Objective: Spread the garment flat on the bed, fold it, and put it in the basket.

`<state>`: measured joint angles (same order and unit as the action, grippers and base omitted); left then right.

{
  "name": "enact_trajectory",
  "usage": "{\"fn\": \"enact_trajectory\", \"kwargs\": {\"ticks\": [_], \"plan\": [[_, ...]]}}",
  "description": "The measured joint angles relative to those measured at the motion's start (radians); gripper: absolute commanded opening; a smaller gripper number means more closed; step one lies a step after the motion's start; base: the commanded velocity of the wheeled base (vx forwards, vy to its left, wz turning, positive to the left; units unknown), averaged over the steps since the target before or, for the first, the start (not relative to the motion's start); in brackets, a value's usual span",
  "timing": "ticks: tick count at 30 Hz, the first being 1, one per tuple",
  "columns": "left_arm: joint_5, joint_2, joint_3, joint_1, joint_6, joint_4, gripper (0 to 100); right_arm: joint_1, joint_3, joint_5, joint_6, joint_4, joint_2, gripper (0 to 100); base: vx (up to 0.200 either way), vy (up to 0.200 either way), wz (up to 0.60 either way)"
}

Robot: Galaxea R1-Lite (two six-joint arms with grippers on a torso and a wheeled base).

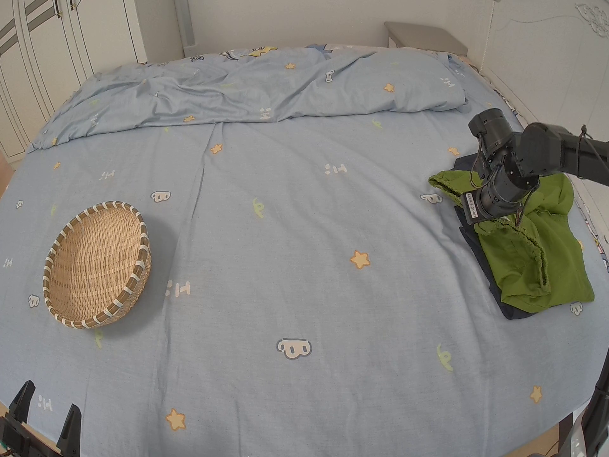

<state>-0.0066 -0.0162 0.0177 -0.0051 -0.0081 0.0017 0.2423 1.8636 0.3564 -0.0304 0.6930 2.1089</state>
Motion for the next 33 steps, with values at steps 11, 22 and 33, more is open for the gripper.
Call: {"fn": "enact_trajectory", "kwargs": {"ticks": [11,22,33], "plan": [[0.0,0.0,0.0,0.0,0.0,0.0,100,0.124,0.128,-0.308,-0.267,0.334,-0.059,0,0.0,0.0,0.0],[0.0,0.0,0.0,0.0,0.0,0.0,100,0.253,0.137,-0.394,-0.473,0.343,-0.1,0,0.0,0.0,0.0],[0.0,0.0,0.0,0.0,0.0,0.0,100,0.465,0.137,-0.449,-0.696,0.222,-0.086,0,0.0,0.0,0.0]]}}
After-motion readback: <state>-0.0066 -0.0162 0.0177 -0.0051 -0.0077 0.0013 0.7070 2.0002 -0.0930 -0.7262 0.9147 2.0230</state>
